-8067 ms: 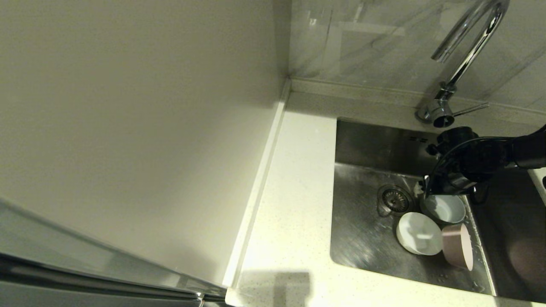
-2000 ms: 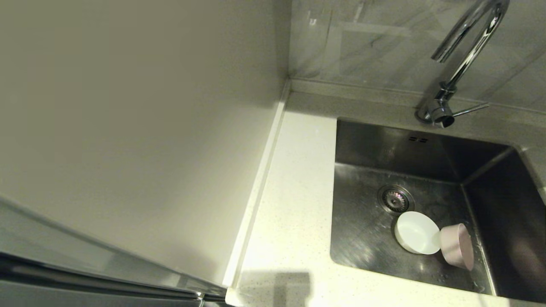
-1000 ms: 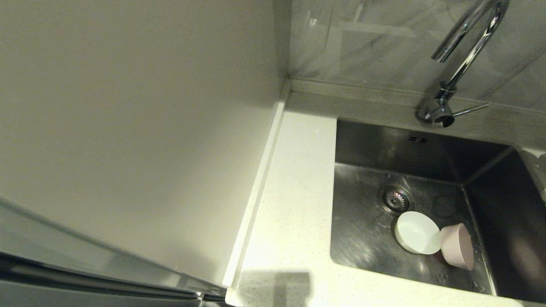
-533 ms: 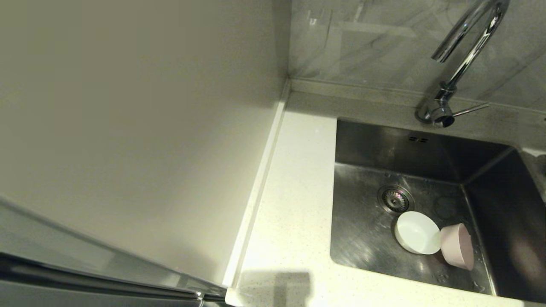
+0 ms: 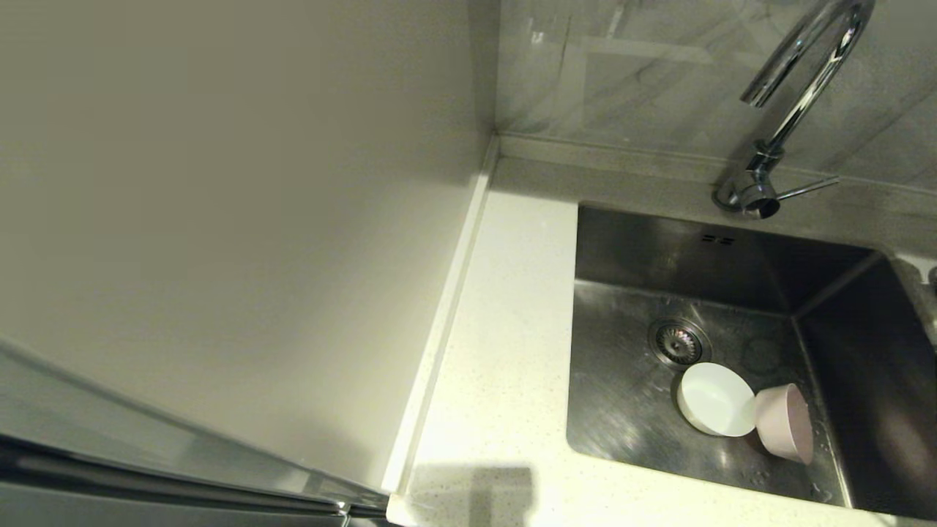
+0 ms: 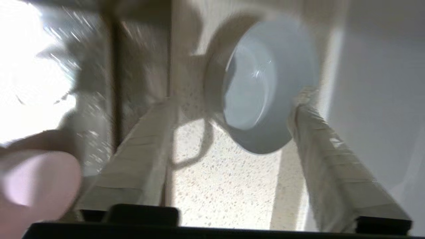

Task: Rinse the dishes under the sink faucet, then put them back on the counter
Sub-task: Put a bowl back to the table from the sink

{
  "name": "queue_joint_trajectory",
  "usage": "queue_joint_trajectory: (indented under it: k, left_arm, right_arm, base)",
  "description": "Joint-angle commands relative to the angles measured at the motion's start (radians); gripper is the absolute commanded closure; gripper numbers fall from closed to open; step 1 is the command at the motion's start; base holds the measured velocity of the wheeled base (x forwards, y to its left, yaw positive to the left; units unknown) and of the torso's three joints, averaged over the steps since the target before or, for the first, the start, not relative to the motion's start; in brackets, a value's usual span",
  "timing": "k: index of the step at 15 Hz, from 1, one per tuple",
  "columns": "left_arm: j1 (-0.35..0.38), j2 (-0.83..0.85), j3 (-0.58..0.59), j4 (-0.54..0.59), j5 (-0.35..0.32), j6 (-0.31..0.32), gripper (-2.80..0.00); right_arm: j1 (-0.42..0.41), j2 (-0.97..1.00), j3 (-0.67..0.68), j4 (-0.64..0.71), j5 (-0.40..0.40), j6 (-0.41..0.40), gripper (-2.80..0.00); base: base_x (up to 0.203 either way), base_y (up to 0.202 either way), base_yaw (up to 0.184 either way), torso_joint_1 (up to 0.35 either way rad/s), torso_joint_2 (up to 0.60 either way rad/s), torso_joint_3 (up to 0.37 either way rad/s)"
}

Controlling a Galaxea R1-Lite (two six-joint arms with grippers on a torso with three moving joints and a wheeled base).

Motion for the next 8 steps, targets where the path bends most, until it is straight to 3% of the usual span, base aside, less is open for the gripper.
queue_joint_trajectory:
  k: [1, 5, 8]
  left_arm:
    - [0.0, -0.005, 0.0, 0.0, 0.0, 0.0, 0.0]
    - [0.0, -0.003, 0.0, 0.0, 0.0, 0.0, 0.0]
    - [-0.001, -0.003, 0.0, 0.0, 0.0, 0.0, 0.0]
  right_arm:
    - [0.028, -0.109, 0.021, 0.004, 0.024, 0.006, -2.8]
    - [0.203, -0.22, 0.173, 0.008, 0.094, 0.012, -2.8]
    - [0.279, -0.206, 0.264, 0.01, 0.111, 0.002, -2.8]
  base:
    - [0.0, 0.0, 0.0, 0.0, 0.0, 0.0]
    - [0.0, 0.0, 0.0, 0.0, 0.0, 0.0]
    - [0.0, 0.0, 0.0, 0.0, 0.0, 0.0]
